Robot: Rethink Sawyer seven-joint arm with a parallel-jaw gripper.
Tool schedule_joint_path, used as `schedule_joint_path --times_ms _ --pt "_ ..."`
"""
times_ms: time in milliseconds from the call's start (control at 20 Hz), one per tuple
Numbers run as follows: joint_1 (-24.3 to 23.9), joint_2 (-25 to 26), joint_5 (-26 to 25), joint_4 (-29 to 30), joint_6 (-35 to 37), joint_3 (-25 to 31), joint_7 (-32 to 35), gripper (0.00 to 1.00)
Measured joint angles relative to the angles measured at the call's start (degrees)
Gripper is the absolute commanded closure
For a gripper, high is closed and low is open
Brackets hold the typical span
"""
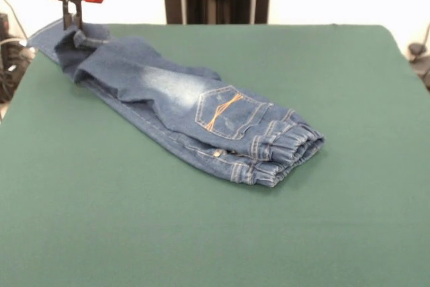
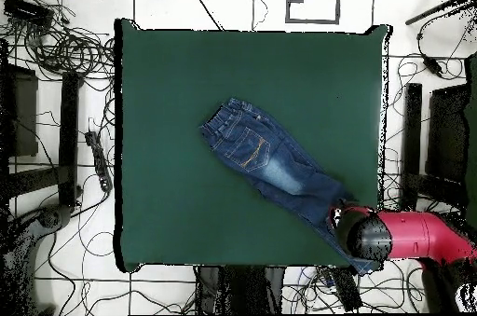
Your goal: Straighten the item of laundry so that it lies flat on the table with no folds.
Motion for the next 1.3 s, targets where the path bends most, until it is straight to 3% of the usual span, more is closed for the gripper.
schedule_joint_path --times_ms 850,1300 --pt "-3.3 -2.4 -0.1 2.2 1.9 3.1 -0.4 1.00" --pt "-5.6 -2.5 -0.1 2.2 3.6 3.8 -4.6 1.00"
